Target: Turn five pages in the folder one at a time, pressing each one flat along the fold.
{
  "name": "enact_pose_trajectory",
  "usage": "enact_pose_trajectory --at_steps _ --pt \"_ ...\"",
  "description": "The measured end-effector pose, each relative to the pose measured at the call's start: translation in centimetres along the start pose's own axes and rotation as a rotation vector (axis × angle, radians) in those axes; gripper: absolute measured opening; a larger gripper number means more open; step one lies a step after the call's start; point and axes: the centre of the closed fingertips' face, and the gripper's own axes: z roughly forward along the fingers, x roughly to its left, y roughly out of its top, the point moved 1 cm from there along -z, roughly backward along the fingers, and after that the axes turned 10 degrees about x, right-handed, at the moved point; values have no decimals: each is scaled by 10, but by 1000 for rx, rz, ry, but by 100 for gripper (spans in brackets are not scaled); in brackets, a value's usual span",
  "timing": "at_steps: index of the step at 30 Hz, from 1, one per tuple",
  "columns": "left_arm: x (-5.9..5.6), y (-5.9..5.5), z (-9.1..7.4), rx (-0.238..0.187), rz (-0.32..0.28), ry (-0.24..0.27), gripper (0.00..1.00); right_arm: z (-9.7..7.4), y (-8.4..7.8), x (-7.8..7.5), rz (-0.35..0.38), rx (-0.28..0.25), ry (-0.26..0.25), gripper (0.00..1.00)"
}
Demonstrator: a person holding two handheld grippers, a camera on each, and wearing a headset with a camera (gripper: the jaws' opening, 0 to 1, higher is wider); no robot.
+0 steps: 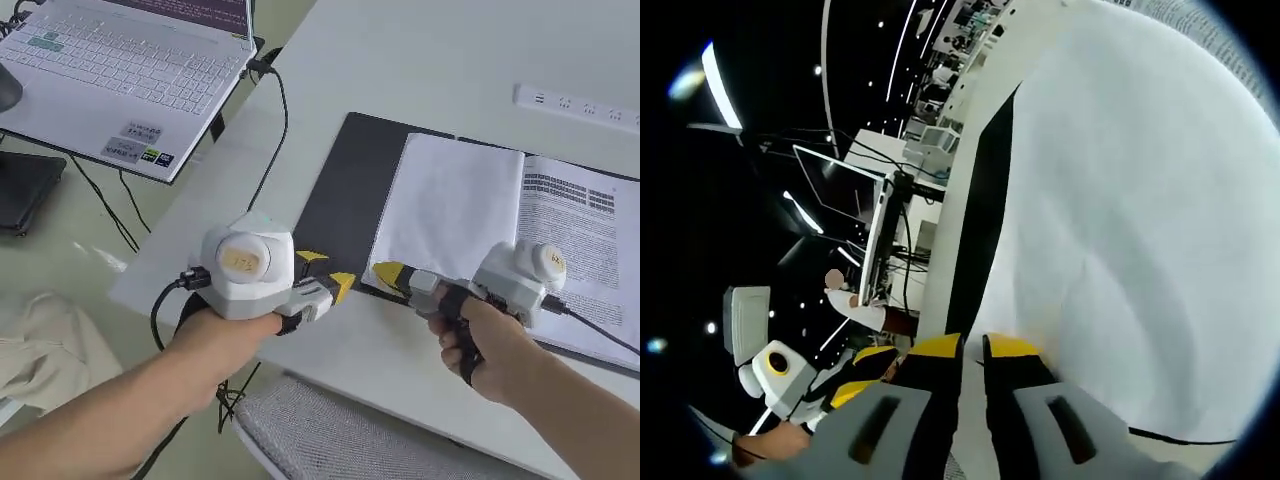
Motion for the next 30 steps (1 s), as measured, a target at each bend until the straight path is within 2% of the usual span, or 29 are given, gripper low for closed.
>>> enact_pose_trajectory --at_steps 2,5,8,15,17,22,25,28,29,30 --pt "-1 0 6 4 2 -5 20 -4 3 6 14 -20 31 5" --pt "-4 1 18 3 19 -18 18 -12 14 8 4 -48 41 4" --pt "-12 6 33 0 43 -42 17 -23 33 5 4 -87 41 5" --pt "-28 18 59 -17 105 -82 12 -35 63 -1 -3 -117 21 4" --pt "-28 13 67 22 113 -76 9 -35 71 -2 0 -116 20 2" --pt "-24 4 76 39 81 -65 6 -34 90 -5 -3 -125 20 0" --pt "-22 -3 79 59 69 -50 5 -38 102 -12 13 -150 21 0" --pt "-16 -11 81 82 42 -27 0 -44 112 -24 30 -161 -1 0" --pt "-15 -13 82 85 38 -25 0 -48 117 -29 45 -170 -5 0" --pt "-15 -11 81 67 34 -25 0 -50 121 -32 53 -181 -8 0"
